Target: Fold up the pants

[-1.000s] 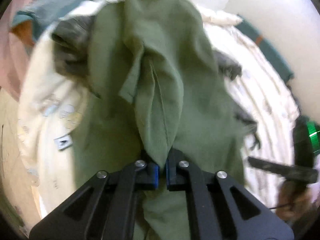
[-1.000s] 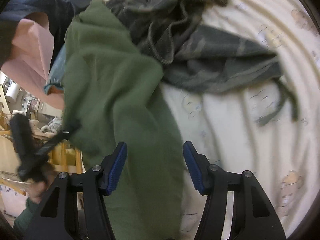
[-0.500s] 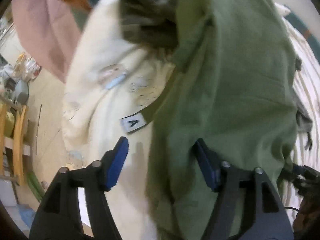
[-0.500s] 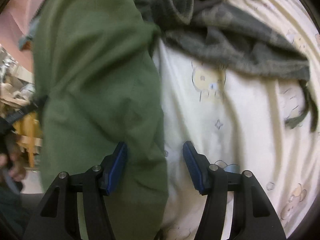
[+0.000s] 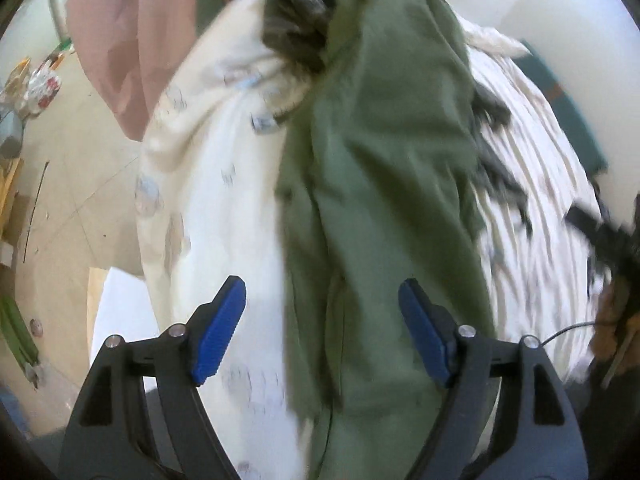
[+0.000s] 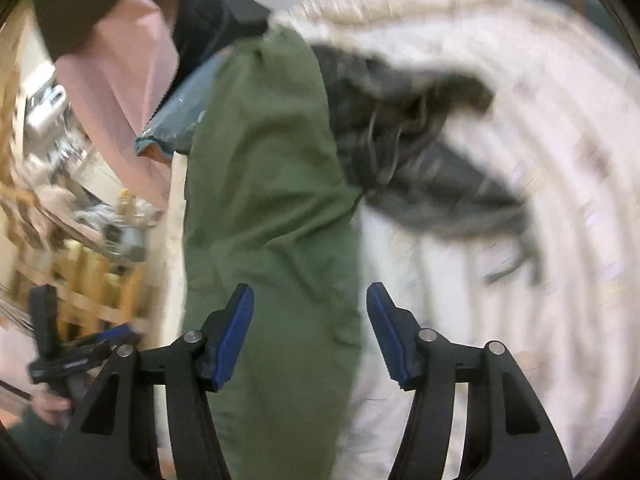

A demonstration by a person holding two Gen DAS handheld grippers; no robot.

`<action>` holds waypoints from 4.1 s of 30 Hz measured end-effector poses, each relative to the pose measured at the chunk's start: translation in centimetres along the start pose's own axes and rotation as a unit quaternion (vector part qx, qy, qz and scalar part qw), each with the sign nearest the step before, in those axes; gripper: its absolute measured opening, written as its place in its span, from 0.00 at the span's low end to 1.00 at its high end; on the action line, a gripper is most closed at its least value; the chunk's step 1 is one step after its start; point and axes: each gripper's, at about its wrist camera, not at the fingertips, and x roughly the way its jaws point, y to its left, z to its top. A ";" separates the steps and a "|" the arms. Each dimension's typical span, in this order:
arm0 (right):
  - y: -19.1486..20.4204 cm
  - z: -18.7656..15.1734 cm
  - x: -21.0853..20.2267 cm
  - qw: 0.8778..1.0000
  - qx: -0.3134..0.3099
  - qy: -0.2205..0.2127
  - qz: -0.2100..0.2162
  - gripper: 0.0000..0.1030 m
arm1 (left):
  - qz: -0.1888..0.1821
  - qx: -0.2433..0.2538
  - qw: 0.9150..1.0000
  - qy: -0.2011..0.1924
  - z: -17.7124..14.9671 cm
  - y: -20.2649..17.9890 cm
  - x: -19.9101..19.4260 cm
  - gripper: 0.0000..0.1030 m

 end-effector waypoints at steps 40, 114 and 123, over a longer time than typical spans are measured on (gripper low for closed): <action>-2.6 -15.0 -1.5 0.988 0.120 0.097 0.018 0.75 | 0.010 -0.037 0.996 0.077 -12.5 -2.6 0.9 0.67; 7.1 -28.6 3.4 0.937 -0.020 0.330 -0.111 0.81 | 0.095 0.131 0.956 0.243 -19.0 -3.9 4.8 0.92; 7.1 -17.9 -4.5 0.989 0.018 0.121 -0.080 0.81 | 0.072 0.074 0.991 0.081 -13.4 -3.8 -2.5 0.92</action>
